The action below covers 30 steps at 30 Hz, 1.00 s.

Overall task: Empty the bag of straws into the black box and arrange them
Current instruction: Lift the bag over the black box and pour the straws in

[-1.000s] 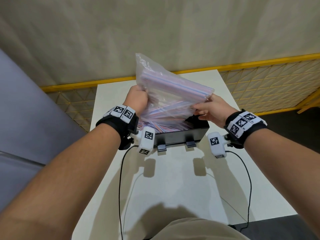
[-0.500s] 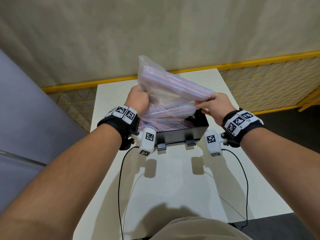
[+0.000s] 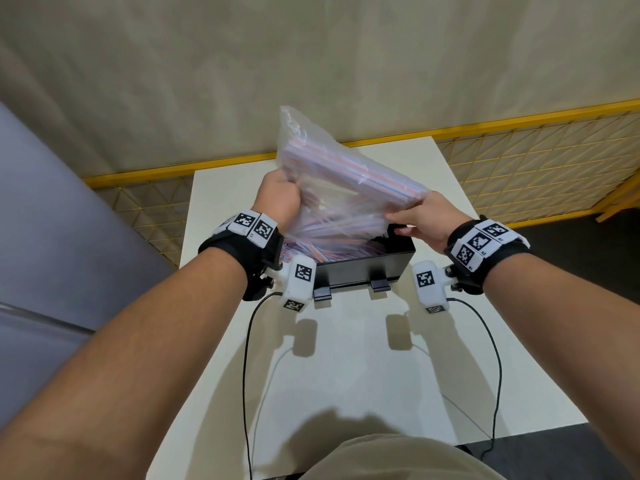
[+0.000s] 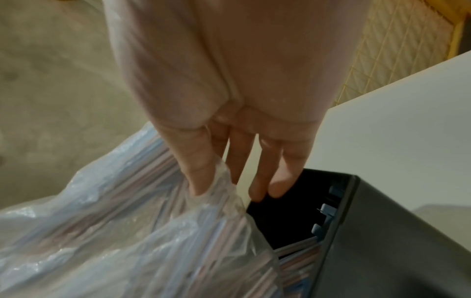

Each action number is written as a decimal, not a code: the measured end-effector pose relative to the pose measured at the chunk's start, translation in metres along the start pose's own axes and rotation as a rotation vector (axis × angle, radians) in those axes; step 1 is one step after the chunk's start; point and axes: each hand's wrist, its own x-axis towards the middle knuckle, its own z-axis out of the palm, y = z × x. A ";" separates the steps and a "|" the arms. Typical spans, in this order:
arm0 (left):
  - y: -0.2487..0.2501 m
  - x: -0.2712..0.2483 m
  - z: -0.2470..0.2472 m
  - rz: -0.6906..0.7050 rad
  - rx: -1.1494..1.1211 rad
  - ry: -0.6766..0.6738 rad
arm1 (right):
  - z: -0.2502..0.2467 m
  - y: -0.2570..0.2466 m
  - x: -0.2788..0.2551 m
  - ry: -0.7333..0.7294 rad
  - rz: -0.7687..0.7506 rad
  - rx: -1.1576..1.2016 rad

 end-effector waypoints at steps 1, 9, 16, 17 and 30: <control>0.000 -0.001 0.001 0.001 -0.024 0.003 | 0.000 -0.001 -0.001 -0.019 0.007 -0.014; 0.004 -0.002 0.001 -0.005 0.010 0.013 | 0.005 -0.007 0.000 0.139 -0.299 -0.269; -0.006 0.006 0.002 -0.012 -0.010 0.023 | 0.002 -0.014 0.007 0.043 -0.063 0.046; -0.006 0.006 0.003 -0.012 -0.009 0.021 | 0.000 -0.014 0.008 0.019 -0.044 0.089; 0.005 0.000 0.002 -0.011 0.046 -0.130 | -0.006 -0.017 0.011 0.122 -0.110 0.160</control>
